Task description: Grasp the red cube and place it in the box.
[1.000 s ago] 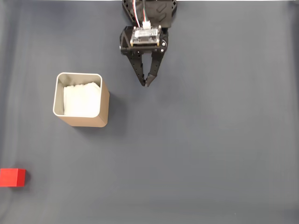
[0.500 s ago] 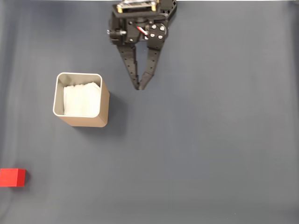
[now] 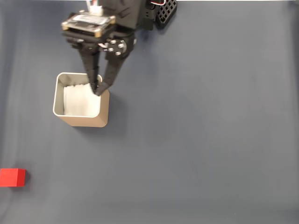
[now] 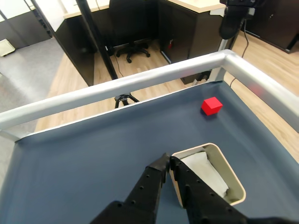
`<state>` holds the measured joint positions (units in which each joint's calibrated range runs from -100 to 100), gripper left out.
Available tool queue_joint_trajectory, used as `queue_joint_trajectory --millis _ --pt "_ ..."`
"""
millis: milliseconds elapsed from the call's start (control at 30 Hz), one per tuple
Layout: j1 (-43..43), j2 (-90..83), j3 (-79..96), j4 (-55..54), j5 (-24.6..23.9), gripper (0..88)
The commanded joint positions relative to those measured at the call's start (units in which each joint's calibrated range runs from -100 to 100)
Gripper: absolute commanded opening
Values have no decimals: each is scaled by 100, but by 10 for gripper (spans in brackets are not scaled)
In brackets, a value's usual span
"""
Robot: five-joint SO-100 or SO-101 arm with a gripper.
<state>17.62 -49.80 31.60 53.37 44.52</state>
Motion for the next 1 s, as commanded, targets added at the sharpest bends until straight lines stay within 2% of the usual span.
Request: queue_joint_trajectory --millis 0,400,967 --pt "307 285 -571 26 -44 2" --pt "1053 1306 -1228 75 103 9" --pt "1166 2726 -2641 338 -20 53"
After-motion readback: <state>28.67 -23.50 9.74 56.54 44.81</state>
